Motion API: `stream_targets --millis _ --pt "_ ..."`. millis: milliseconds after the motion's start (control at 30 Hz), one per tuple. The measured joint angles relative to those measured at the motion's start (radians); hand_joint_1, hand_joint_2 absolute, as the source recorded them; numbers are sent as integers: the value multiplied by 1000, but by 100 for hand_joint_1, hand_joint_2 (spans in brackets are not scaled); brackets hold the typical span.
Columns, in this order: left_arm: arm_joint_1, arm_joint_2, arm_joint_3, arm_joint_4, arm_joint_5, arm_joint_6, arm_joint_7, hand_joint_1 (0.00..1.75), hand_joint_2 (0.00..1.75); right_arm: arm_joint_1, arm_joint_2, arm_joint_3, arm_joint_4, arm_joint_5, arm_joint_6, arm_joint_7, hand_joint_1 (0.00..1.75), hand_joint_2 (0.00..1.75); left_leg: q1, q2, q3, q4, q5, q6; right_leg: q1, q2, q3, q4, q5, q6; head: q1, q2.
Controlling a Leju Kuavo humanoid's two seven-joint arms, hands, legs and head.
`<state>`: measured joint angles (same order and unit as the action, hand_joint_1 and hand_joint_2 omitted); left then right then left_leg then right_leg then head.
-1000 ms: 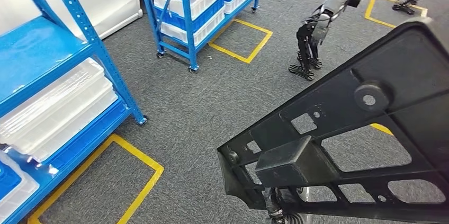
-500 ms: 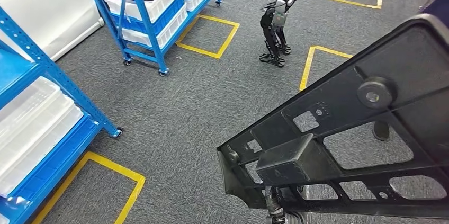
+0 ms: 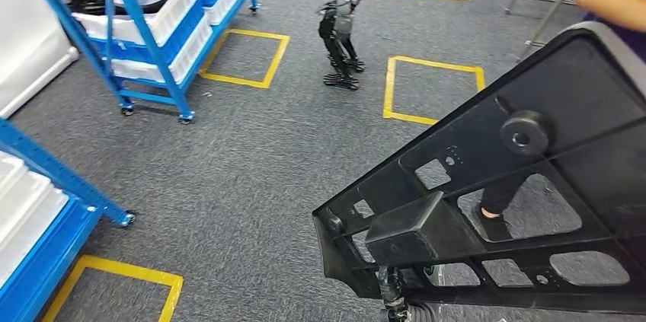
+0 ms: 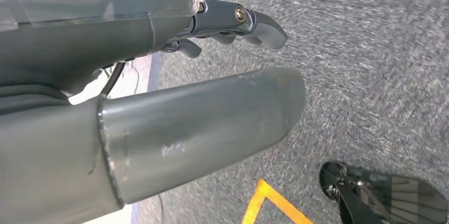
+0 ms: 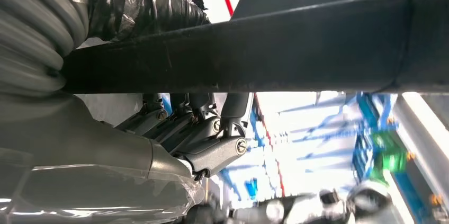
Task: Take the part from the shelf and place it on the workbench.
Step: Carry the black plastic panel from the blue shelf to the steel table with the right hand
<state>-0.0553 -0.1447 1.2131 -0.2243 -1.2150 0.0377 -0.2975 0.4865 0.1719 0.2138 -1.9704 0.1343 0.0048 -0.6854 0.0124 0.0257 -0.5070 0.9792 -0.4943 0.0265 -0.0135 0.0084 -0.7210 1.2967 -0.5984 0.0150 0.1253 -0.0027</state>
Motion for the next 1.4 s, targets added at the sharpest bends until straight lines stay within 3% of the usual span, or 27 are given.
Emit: stream_targets --millis 33,67,133,200,300,367,433,500,533,567,600,633,667,733,800,867,933,1000,1033,1067,1100,1167,1233,1300,1333,1400 --pt "0 0 0 0 0 0 1 0 0 0 0 0 2 0 0 0 175 175 0 15 0 1 -2 -2 -3 -4 5 -4 11 2 0 0" --pt "-1 0 0 0 0 0 1 0 0 0 0 0 3 0 -1 0 175 175 0 28 2 3 -5 -4 -4 -11 32 -49 39 4 0 0" --pt "-3 0 0 0 0 -1 3 0 0 0 0 -1 5 1 -1 1 175 175 -3 50 7 9 -14 -12 -3 -50 109 -182 93 -1 0 0" --pt "-5 -1 0 0 1 -1 4 0 0 -1 0 -1 6 3 -1 2 175 175 -7 66 12 14 -23 -23 4 -79 147 -253 107 -10 0 0" --pt "-10 -1 0 0 1 -1 5 0 0 1 1 -1 6 8 -3 2 175 175 -5 84 21 16 -32 -38 7 -55 145 -261 107 -25 0 0" --pt "-10 -1 0 0 1 -1 5 0 0 1 2 -1 6 9 -4 2 175 175 0 48 5 62 -69 -46 2 -34 145 -267 112 -38 -1 0" --pt "-7 -1 0 0 1 -1 5 0 0 0 3 -1 7 10 -4 2 175 175 2 -2 -52 188 -138 -50 1 -13 144 -269 115 -46 -1 0" --pt "-4 -1 0 1 1 -1 6 0 0 0 3 -1 8 10 -5 2 175 175 2 -17 -111 304 -174 -50 3 13 144 -268 115 -47 -1 0" --pt "-3 -1 0 1 1 -1 7 0 0 0 3 -1 9 11 -6 3 175 175 2 -18 -118 310 -160 -50 4 28 145 -267 115 -47 -1 0" --pt "-2 -1 1 1 2 -1 9 0 0 0 3 -1 10 11 -7 3 175 175 3 -22 -107 275 -126 -48 4 43 147 -266 114 -46 -1 0" --pt "-2 -1 1 1 2 -1 10 0 0 0 3 -1 11 12 -9 4 175 175 4 -32 -82 210 -83 -46 3 57 149 -264 113 -45 -1 0" --pt "-2 -1 1 1 2 -2 11 0 0 0 3 -1 12 13 -11 5 175 175 5 -56 -54 141 -48 -44 4 70 149 -261 112 -42 -1 0" --pt "-2 -1 1 1 3 -2 11 0 0 -1 3 -1 12 13 -12 7 175 175 7 -80 -33 84 -28 -42 4 82 146 -258 111 -38 -1 0" --pt "-3 0 1 1 3 -2 12 0 0 -1 3 -1 12 14 -14 11 175 175 7 -108 -17 39 -24 -38 3 104 136 -254 114 -27 -1 0" --pt "-4 -1 1 1 3 -2 12 0 0 0 3 -1 12 14 -14 14 175 175 6 -88 -14 32 -19 -27 0 122 128 -255 119 -13 -1 0" --pt "-5 -1 2 1 3 -3 13 0 0 1 2 -1 12 14 -15 14 175 175 8 -61 -10 22 -12 -12 3 86 112 -223 97 -5 0 0" --pt "-3 0 2 1 3 -3 12 0 0 0 2 -2 13 14 -16 15 175 175 6 -34 -9 17 -9 -3 6 25 64 -119 37 -1 0 0" --pt "-2 1 2 1 3 -3 13 0 0 -1 2 -2 15 14 -17 16 175 175 1 -4 -10 18 -11 0 3 1 9 -3 -8 3 0 0" --pt "-2 2 2 1 3 -3 13 0 0 0 2 -2 16 14 -18 16 175 175 0 11 -9 18 -13 0 1 -2 1 14 -6 4 0 0" --pt "-2 2 2 1 3 -4 13 0 0 0 2 -2 17 14 -20 17 175 175 -1 24 -7 18 -14 -1 1 -7 15 -9 15 3 0 0" --pt "-3 2 2 1 3 -5 14 0 0 0 2 -3 18 15 -22 17 175 175 -2 35 -4 18 -17 -2 1 -15 48 -68 48 1 0 0" --pt "-4 2 2 1 3 -6 14 0 0 -1 2 -3 18 16 -26 18 175 175 -4 55 4 19 -23 -9 7 -57 122 -204 96 -7 0 0" --pt "-5 2 2 1 3 -6 14 0 0 -1 2 -3 19 16 -30 20 175 175 -8 71 9 20 -29 -18 17 -82 149 -260 103 -16 0 0" --pt "-8 2 2 1 3 -7 14 0 0 0 2 -3 19 18 -33 22 175 175 -10 87 14 19 -33 -28 20 -63 147 -264 105 -25 0 0" --pt "-9 2 2 1 3 -7 14 0 0 1 3 -3 19 19 -35 22 175 175 -8 79 15 25 -40 -33 17 -53 148 -267 107 -30 0 0" --pt "-9 2 2 1 2 -7 14 0 0 0 3 -3 20 22 -37 23 175 175 -5 33 -7 85 -83 -43 11 -31 151 -275 113 -42 -1 0"
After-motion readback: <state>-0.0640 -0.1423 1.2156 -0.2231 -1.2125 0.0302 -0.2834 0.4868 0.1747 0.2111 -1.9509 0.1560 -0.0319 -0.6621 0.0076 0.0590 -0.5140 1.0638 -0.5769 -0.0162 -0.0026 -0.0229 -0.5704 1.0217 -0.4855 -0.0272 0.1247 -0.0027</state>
